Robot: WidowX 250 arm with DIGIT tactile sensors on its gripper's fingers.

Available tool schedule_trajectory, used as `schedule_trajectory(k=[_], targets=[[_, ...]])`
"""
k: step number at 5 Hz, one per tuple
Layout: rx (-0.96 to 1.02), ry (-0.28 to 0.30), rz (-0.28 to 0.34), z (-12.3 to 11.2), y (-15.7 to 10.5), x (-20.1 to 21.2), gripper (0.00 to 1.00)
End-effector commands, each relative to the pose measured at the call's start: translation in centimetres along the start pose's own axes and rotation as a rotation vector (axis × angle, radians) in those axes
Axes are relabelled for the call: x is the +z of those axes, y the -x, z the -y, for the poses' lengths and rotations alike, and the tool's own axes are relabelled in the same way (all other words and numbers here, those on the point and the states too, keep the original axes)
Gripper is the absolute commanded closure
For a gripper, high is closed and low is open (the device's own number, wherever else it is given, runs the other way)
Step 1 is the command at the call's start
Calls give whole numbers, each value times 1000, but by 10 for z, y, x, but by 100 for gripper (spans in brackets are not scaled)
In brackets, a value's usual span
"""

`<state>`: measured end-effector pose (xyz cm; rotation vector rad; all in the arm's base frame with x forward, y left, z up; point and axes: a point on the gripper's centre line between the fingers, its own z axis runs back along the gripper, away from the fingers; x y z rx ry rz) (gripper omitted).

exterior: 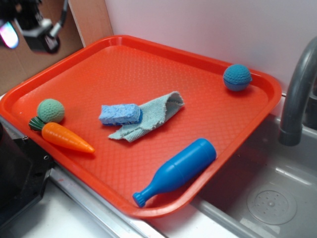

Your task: Grab the green ball.

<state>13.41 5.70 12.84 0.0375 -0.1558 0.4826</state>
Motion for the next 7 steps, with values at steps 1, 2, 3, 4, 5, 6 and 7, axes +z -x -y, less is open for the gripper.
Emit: schedule_trajectory(k=[1,2,3,4,5,6,7], targets=[[116,45,-15,-28,-6,-55,0],[59,58,-90,-14,3,-83,0],[13,61,-173,6,23,-112,0],[7,46,-180,12,28,-112,100],[-47,25,-141,14,14,-81,100],[-289,219,-19,8,-11,-35,100],[-323,176,31,10,-34,13,100]])
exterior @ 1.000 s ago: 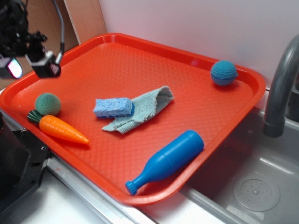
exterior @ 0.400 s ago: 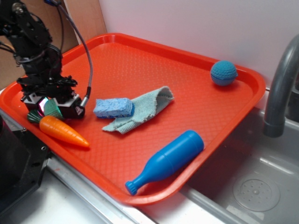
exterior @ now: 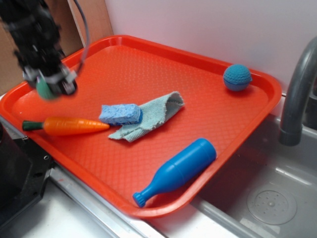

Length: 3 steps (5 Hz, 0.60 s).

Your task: Grab the green ball.

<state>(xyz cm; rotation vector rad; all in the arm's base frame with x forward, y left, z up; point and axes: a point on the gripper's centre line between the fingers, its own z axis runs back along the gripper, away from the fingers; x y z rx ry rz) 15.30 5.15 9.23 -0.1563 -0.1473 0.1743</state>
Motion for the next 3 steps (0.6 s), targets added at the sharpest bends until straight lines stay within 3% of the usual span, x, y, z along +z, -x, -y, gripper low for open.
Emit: schedule_trajectory(k=[1,3], targets=[[-5,-37,135,10,-48,99,100],[55,-98,108,13,-63,103,100]])
